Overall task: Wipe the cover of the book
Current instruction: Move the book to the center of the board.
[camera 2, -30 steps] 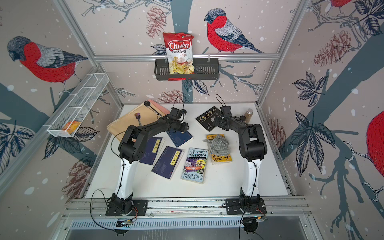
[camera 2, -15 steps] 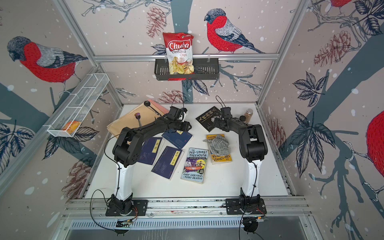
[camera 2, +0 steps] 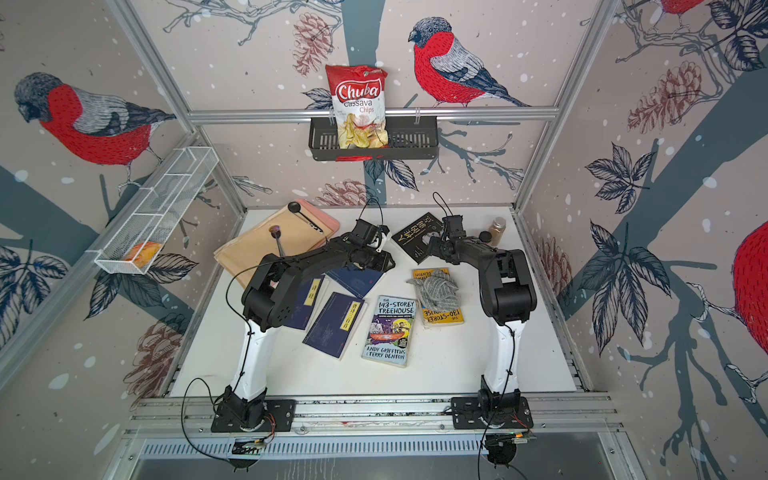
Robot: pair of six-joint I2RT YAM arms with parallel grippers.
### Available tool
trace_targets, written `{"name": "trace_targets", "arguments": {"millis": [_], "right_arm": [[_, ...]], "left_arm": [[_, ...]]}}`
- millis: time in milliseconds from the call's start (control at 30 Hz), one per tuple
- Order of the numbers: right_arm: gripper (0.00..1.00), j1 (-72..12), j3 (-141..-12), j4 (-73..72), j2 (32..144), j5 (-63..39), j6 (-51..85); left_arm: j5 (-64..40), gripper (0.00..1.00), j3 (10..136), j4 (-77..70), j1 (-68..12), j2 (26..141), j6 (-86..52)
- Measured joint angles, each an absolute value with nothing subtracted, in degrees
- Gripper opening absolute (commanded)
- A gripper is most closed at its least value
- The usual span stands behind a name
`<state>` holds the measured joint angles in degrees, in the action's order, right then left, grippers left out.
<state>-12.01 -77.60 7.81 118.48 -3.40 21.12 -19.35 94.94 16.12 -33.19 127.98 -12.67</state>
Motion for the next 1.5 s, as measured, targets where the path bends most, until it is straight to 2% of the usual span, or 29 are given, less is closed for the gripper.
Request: {"name": "trace_targets", "arguments": {"millis": [467,567,733,1000,1200,1500], "right_arm": [[0.77,-12.05,-77.60,7.70,118.48,-3.79,21.10],[0.77,-12.05,-77.62,7.70,118.48,-3.81,21.08],[0.77,-12.05,-77.67,7.70,118.52,-4.03,21.10],[0.77,-12.23,-78.50,7.42,119.24,-4.64,21.12],[0.77,-12.71,-79.15,6.90,119.94,-4.64,21.12],[0.77,-12.86,-79.22,5.78,120.40,-4.64,21.12]], "left_arm": [[-17.65,0.42,90.43,19.16,-32.32,125.45,-10.55],[-17.85,0.53,90.45,19.55,-31.38,124.81,-10.52],[-21.19,0.60,93.69,16.53,-28.58,125.38,-12.25],[-27.00,0.62,104.62,3.29,-26.02,135.83,-20.80],[-28.38,0.62,113.78,0.10,-25.78,144.31,-26.57],[-29.28,0.59,117.91,-3.18,-25.80,148.86,-31.16]]}}
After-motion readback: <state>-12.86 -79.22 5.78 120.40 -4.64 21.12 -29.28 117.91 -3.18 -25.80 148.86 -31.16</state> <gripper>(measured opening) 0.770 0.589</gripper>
